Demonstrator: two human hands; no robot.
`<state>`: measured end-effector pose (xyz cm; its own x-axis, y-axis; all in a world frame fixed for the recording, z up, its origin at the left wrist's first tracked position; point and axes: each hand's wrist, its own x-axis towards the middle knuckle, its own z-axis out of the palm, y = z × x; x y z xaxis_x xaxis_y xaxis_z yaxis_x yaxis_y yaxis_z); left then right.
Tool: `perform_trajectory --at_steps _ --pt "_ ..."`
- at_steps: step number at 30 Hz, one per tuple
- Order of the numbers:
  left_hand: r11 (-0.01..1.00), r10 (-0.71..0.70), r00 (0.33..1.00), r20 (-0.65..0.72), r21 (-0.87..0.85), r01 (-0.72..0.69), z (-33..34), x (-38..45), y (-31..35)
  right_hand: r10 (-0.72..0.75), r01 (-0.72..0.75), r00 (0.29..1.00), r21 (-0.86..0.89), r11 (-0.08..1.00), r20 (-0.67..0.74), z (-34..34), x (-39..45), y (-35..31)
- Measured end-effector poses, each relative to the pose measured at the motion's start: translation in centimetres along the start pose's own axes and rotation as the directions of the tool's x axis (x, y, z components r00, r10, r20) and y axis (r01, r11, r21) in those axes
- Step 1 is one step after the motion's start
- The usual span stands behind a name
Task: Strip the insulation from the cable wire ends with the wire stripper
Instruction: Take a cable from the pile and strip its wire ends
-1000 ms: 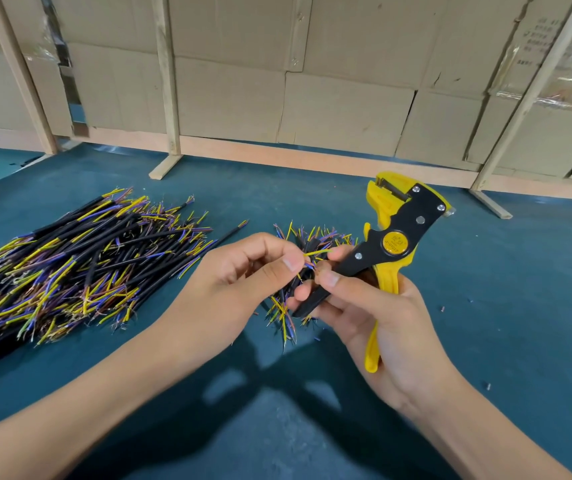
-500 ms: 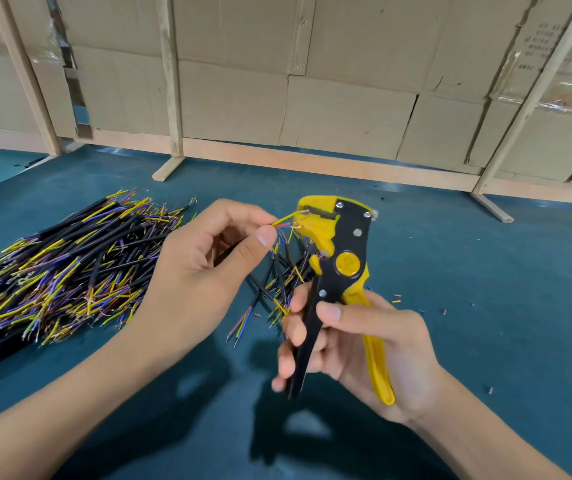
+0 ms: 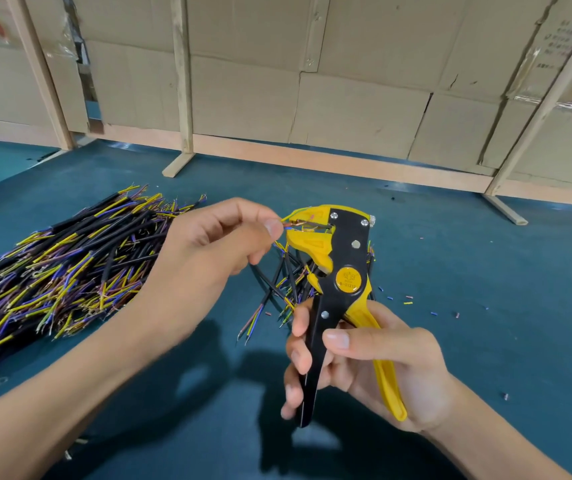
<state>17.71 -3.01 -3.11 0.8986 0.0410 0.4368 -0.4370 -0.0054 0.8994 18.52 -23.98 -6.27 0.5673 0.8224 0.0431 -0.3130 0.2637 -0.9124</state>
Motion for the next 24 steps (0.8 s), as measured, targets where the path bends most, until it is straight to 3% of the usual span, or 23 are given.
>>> perform_trajectory --at_steps 9,16,24 --pt "0.990 -0.061 0.998 0.001 -0.126 0.061 -0.1 0.0 0.1 -0.043 0.043 0.999 -0.051 0.998 0.003 -0.1 0.0 0.3" --pt "0.995 0.006 1.000 -0.019 -0.098 -0.008 0.5 -0.4 -0.1 -0.136 0.127 0.988 -0.127 0.984 -0.066 -0.2 0.2 1.0" --pt "0.962 0.182 0.982 -0.054 0.217 -0.167 0.6 -0.8 0.0 -0.209 0.151 0.959 -0.279 0.948 -0.191 0.0 0.2 1.2"
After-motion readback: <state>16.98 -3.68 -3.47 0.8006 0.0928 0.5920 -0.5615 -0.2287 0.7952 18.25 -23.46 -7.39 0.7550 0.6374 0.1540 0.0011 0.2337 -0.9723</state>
